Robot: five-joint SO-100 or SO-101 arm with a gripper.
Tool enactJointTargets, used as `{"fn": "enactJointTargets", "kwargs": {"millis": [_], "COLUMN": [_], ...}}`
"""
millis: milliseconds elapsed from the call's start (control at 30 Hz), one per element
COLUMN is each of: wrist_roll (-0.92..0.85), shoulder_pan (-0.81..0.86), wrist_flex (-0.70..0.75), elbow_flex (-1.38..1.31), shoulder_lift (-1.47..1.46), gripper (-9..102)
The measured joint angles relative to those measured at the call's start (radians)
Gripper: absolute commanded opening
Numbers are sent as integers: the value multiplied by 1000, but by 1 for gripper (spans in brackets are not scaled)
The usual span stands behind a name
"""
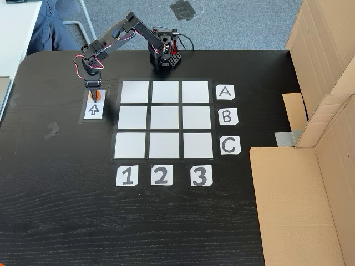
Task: Pick up the round, orange token and place it in the grid on square A1.
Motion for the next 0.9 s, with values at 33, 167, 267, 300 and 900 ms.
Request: {"fn": "enactJointTargets", "kwargs": {"millis": [33,167,267,300,900], "wrist_roll": [0,0,0,0,0], "shoulder_pan": [-2,-2,-2,-2,35], "wrist_flex": [0,0,15,26,259], "elbow_flex": [0,0,-8,-25,-179], "shoulder_lift": [0,0,-2,-2,196], "gripper": [15,14,14,14,14]}}
